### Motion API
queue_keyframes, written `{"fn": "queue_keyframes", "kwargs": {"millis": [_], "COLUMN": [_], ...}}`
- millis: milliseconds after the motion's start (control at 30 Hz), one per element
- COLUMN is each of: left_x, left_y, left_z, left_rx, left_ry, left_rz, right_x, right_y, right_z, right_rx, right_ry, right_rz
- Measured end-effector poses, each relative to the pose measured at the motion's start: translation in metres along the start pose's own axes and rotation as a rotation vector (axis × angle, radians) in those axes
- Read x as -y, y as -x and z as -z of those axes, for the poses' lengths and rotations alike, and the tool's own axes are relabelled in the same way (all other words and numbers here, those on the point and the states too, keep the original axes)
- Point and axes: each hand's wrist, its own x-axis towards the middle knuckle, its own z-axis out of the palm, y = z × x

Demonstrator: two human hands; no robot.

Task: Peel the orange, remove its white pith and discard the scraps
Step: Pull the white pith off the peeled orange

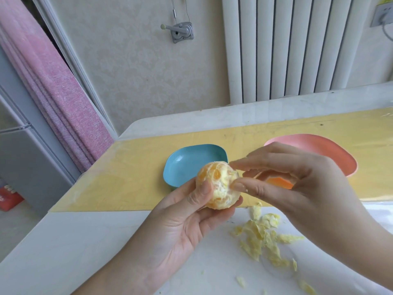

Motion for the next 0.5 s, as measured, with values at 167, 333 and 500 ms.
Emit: {"fn": "queue_keyframes", "kwargs": {"millis": [167, 333, 500], "left_x": [-0.0012, -0.0001, -0.0044], "left_y": [-0.0012, -0.0006, -0.0021], "left_z": [0.0012, 0.0011, -0.0034], "left_rx": [0.061, 0.06, -0.077], "left_ry": [0.033, 0.087, 0.219], "left_rz": [-0.02, 0.013, 0.014], "right_x": [0.0027, 0.0012, -0.0004], "right_y": [0.0035, 0.0017, 0.0027], "right_z": [-0.0019, -0.0008, -0.0018], "right_rx": [-0.026, 0.001, 0.107], "right_ry": [0.055, 0.135, 0.17], "right_rz": [0.08, 0.087, 0.056]}}
